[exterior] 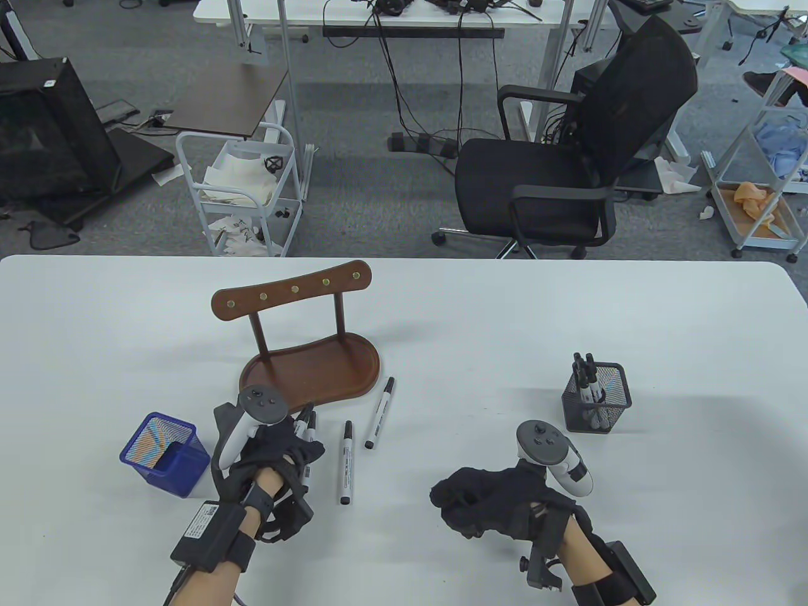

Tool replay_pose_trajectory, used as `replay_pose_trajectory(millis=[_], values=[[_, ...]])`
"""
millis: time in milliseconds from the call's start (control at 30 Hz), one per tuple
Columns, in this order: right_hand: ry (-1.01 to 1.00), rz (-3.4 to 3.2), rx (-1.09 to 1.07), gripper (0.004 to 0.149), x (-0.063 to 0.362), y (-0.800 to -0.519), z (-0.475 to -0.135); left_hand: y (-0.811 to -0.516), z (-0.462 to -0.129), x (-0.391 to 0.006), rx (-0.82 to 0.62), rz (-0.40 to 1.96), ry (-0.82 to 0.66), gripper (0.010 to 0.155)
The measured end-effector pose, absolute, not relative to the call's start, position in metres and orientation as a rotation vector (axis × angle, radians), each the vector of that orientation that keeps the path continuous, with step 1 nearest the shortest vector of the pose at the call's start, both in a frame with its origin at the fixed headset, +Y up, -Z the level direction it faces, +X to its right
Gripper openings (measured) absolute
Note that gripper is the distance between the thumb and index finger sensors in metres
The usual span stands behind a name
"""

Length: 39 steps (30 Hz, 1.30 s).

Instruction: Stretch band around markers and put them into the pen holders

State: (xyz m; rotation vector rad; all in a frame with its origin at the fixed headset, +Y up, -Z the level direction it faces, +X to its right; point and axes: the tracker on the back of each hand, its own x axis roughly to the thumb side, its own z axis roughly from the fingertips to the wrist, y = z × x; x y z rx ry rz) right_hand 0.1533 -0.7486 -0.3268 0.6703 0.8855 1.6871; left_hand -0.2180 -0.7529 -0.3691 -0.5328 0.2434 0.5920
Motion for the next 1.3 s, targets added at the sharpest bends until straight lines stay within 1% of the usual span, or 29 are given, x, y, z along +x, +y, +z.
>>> replay_pose_trajectory(millis=[67, 333, 600, 900, 967, 1033, 1200, 1300], values=[[0.886, 1.687, 0.67, 0.051, 0.153, -0.749, -0.327, -0.755, -0.37, -0.215, -0.541, 0.566, 0.242, 0.071], [0.886, 1.688, 0.673, 0.051, 0.154, -0.749, -0.327, -0.76, -0.373, -0.208, -0.502, 0.495, 0.263, 0.067], [0.887, 1.689, 0.671, 0.051, 0.154, -0.749, -0.327, -0.759, -0.374, -0.201, -0.502, 0.428, 0.262, 0.057], [0.889, 1.686, 0.669, 0.051, 0.155, -0.749, -0.327, -0.761, -0.373, -0.203, -0.462, 0.395, 0.193, 0.05], [0.887, 1.684, 0.666, 0.051, 0.155, -0.749, -0.327, -0.761, -0.373, -0.203, -0.47, 0.428, 0.176, 0.049], [0.886, 1.683, 0.665, 0.051, 0.155, -0.749, -0.327, -0.761, -0.37, -0.203, -0.48, 0.409, 0.16, 0.049], [0.889, 1.684, 0.664, 0.051, 0.155, -0.749, -0.327, -0.758, -0.361, -0.2, -0.542, 0.444, 0.108, 0.049], [0.89, 1.684, 0.669, 0.051, 0.155, -0.749, -0.327, -0.755, -0.358, -0.199, -0.55, 0.477, 0.087, 0.049]])
